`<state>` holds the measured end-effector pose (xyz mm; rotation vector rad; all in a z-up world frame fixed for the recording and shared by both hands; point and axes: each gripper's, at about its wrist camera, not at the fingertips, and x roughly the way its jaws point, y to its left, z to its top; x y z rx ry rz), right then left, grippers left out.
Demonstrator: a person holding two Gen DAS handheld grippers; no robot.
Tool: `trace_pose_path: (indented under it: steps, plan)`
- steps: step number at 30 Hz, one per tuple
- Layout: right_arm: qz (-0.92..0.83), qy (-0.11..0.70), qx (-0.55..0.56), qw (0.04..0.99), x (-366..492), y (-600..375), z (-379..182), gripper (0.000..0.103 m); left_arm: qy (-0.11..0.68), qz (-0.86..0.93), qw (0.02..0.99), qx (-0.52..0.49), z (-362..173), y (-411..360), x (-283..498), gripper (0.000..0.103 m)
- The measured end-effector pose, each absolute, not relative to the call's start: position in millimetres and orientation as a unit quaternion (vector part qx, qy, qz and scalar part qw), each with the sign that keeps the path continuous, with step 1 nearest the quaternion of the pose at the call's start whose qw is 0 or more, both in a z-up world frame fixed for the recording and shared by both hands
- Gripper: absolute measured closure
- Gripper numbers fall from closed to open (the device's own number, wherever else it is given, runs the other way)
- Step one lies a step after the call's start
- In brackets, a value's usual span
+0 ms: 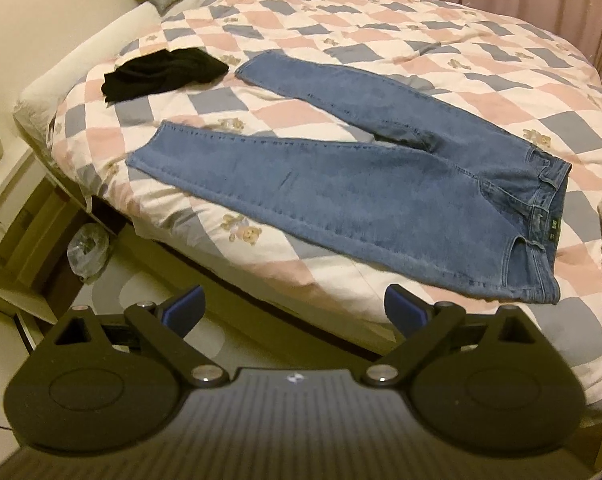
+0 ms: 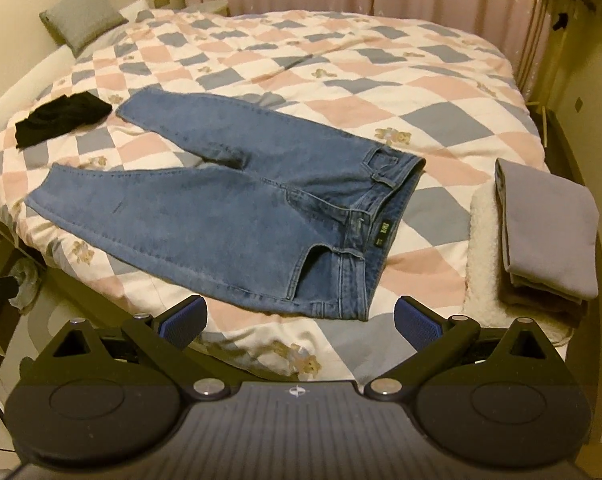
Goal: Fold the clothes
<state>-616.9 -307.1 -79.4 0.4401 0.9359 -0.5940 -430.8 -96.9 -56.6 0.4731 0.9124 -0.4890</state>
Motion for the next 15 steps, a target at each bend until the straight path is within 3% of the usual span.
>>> trace_pose_path:
  steps: [15]
  plan:
    - [-0.270, 0.405, 0.244, 0.839, -564, -341, -82, 0.000, 0.428, -0.234, 0.847, 0.211, -65, -123, -363, 0.005]
